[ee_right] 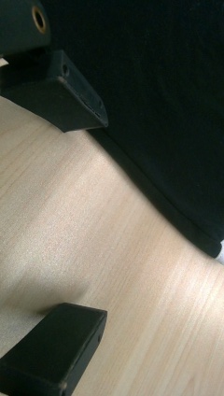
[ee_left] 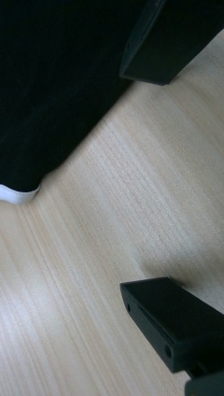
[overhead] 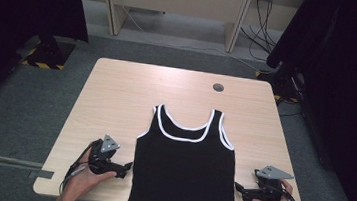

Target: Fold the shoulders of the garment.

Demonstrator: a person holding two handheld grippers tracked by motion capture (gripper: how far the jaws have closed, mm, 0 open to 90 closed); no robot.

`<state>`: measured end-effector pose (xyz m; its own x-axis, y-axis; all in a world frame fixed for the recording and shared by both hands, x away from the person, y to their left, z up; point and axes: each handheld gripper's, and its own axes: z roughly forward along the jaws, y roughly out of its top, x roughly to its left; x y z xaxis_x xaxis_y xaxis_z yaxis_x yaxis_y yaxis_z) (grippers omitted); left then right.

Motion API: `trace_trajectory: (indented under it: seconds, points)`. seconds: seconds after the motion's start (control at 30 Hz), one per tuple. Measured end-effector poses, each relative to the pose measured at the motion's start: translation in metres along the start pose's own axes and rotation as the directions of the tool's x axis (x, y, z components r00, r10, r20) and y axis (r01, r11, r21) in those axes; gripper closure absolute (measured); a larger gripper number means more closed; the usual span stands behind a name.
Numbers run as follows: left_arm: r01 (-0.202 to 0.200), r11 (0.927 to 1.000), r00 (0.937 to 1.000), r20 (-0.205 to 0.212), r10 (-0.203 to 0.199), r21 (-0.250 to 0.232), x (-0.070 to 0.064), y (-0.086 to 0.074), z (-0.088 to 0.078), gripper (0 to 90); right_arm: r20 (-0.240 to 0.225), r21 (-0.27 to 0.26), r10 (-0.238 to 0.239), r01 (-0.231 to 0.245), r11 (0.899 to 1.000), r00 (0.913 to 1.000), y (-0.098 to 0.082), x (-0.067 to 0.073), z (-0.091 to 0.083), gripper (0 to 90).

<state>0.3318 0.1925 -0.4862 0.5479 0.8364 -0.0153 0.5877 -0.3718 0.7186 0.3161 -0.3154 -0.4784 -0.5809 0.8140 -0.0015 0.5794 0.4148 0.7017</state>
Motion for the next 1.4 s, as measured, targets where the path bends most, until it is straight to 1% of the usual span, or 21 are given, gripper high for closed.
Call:
trace_trajectory:
  seconds: [0.13,0.17,0.3,0.33,0.4,0.5,0.57,0.6,0.63,0.73,0.8,1.0,1.1,1.17,1.23,1.4]
  points:
    - [0.000,1.0000,1.0000,0.000,0.000,0.000,0.000,0.000,0.000,0.0,0.000,0.000,-0.001,0.001,1.000,1.0000,0.000,0.000,0.000,8.3]
    - [0.000,1.0000,1.0000,0.006,0.000,-0.002,0.000,0.000,0.000,0.0,0.000,0.000,0.000,0.000,1.000,1.0000,0.000,0.000,0.000,8.3]
    - [0.025,0.9996,0.9994,0.026,-0.024,-0.013,0.002,0.002,0.001,0.0,-0.001,0.000,0.000,0.000,1.000,1.0000,0.000,0.000,0.000,8.0]
    - [0.025,0.9996,0.9994,0.026,-0.024,-0.013,0.002,0.002,0.001,0.1,-0.001,0.001,-0.001,0.001,1.000,1.0000,0.000,0.000,0.000,7.8]
    - [0.036,0.9990,0.9986,0.039,-0.035,-0.028,0.002,0.004,0.002,1.5,0.000,0.001,0.000,0.000,1.000,1.0000,0.001,0.000,0.001,7.4]
    - [0.016,0.9995,0.9992,0.038,-0.015,-0.027,0.001,0.011,0.006,1.7,0.000,0.002,0.000,0.000,1.000,1.0000,0.001,0.000,0.001,7.1]
    - [0.016,0.9994,0.9989,0.044,-0.015,-0.030,0.001,0.013,0.007,2.2,0.000,0.002,0.002,-0.002,1.000,1.0000,0.001,0.000,0.001,6.8]
    - [0.024,0.9991,0.9985,0.050,-0.022,-0.035,0.002,0.017,0.008,2.8,0.003,0.003,0.005,-0.005,1.000,1.0000,0.001,0.000,0.002,6.3]
    - [0.024,0.9991,0.9985,0.050,-0.022,-0.035,0.002,0.017,0.008,3.1,0.003,0.004,0.005,-0.005,1.000,1.0000,0.002,0.000,0.002,6.1]
    - [0.027,0.9988,0.9988,0.041,-0.025,-0.041,0.005,0.024,0.012,3.2,0.003,0.006,0.005,-0.005,1.000,1.0000,0.002,0.000,0.002,5.9]
    - [0.021,0.9990,0.9987,0.046,-0.019,-0.040,0.006,0.029,0.015,3.4,0.003,0.006,0.005,-0.005,1.000,1.0000,0.002,0.000,0.002,5.9]
    - [0.008,0.9990,0.9991,0.041,-0.006,-0.045,0.007,0.043,0.023,3.7,0.004,0.006,0.006,-0.006,1.000,1.0000,0.002,0.000,0.002,5.8]
    - [0.013,0.9986,0.9988,0.048,-0.011,-0.052,0.007,0.053,0.029,4.2,0.004,0.006,0.006,-0.006,1.000,1.0000,0.002,0.000,0.002,5.8]
    - [0.021,0.9976,0.9986,0.049,-0.018,-0.066,0.007,0.061,0.032,4.3,0.004,0.006,0.006,-0.006,1.000,1.0000,0.002,0.000,0.002,5.8]
    - [0.018,0.9975,0.9987,0.048,-0.014,-0.069,0.007,0.069,0.035,4.3,0.002,0.006,0.005,-0.005,1.000,1.0000,0.002,0.000,0.002,5.6]
    - [0.032,0.9965,0.9982,0.053,-0.028,-0.078,0.009,0.086,0.044,4.7,0.001,0.007,0.003,-0.003,1.000,1.0000,0.002,0.000,0.002,5.5]
